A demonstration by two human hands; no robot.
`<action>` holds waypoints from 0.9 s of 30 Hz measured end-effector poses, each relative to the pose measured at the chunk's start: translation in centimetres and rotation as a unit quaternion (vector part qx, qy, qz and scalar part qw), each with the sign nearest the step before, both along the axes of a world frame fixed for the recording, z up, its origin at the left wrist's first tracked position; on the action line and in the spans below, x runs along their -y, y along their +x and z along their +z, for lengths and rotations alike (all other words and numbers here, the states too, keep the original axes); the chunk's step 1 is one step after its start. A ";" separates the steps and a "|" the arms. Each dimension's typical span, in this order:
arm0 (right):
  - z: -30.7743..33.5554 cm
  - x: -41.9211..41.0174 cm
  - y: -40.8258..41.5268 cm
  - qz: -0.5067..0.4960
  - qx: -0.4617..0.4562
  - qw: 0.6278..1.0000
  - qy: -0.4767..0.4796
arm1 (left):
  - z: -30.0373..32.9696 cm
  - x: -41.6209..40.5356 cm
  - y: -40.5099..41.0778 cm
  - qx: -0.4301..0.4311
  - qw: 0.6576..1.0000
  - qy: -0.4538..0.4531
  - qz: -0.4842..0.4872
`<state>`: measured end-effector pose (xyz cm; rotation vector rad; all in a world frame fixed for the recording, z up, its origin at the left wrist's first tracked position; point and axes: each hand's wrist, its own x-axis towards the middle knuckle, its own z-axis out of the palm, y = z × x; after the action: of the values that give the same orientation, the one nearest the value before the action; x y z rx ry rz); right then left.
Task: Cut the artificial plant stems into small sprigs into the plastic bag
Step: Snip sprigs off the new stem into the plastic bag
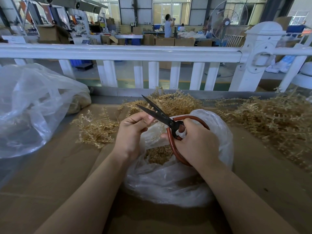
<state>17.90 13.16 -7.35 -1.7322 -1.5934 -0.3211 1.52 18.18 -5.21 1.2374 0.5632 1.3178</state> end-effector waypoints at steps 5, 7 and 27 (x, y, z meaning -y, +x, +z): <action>0.1 0.2 -0.1 0.008 -0.003 1.000 0.008 | 0.2 0.2 -0.1 0.015 1.000 -0.004 -0.026; -0.1 0.1 0.0 0.011 -0.006 1.000 0.001 | 0.2 0.2 -0.1 0.018 0.999 -0.005 -0.032; -0.2 0.1 0.1 0.023 -0.007 0.999 0.022 | -0.5 -0.6 0.1 0.024 0.996 0.020 0.085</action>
<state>17.99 13.09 -7.56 -1.6583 -1.6014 -0.3183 1.62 18.75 -5.68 1.2077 0.6213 1.5034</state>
